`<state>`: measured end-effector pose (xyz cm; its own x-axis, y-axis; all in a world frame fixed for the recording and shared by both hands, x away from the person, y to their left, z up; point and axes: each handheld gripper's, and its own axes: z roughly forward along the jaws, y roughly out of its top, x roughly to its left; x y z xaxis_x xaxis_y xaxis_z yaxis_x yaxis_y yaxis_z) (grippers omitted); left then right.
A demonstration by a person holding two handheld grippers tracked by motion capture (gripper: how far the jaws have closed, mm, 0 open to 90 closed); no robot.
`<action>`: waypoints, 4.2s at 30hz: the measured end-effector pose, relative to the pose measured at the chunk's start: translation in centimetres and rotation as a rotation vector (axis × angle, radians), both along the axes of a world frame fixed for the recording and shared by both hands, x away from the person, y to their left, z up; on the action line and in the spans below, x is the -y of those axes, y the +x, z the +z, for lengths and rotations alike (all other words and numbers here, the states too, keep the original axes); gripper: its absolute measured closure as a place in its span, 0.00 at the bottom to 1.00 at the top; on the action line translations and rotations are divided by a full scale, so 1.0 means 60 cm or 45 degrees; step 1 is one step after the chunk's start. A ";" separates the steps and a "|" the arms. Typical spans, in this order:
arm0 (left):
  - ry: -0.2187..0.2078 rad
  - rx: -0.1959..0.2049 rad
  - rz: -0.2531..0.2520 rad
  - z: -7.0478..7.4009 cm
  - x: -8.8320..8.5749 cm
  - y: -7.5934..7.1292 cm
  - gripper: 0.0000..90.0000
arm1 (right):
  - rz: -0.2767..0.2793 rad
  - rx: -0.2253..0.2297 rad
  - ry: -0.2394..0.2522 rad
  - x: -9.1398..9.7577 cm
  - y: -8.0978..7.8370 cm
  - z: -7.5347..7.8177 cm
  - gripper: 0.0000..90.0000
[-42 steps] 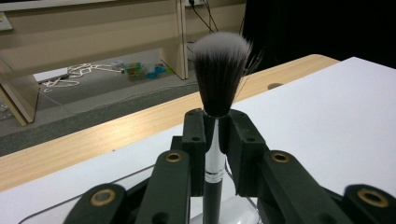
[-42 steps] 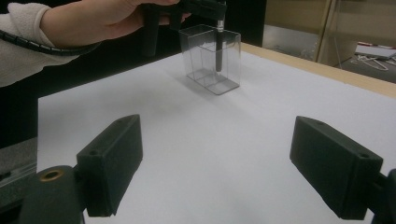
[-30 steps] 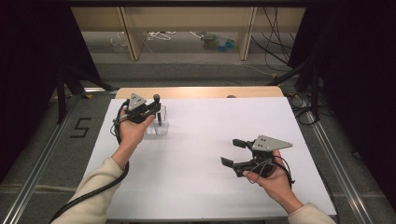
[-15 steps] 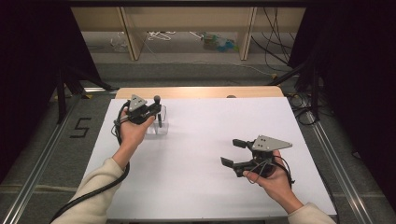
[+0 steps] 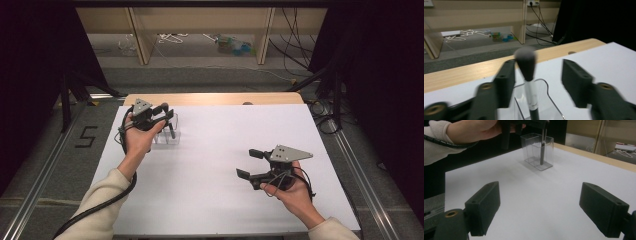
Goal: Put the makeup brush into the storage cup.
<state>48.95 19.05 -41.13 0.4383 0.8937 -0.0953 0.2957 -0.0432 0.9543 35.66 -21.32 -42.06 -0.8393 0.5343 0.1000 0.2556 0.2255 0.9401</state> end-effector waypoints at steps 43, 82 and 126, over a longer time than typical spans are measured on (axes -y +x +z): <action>-0.008 0.115 -0.130 0.038 -0.017 -0.059 0.18 | 0.002 0.002 0.027 -0.001 0.001 -0.001 0.19; -0.031 0.210 -0.325 0.034 -0.020 -0.177 0.18 | -0.002 -0.024 0.036 0.002 -0.001 0.003 0.19; -0.044 0.191 -0.313 -0.019 -0.046 -0.294 0.18 | 0.005 -0.035 0.030 -0.003 -0.001 0.000 0.19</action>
<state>31.31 21.81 -42.27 0.6532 0.7560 -0.0417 0.1359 -0.0629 0.9887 35.60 -21.17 -42.06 -0.8382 0.5283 0.1354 0.2803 0.2043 0.9379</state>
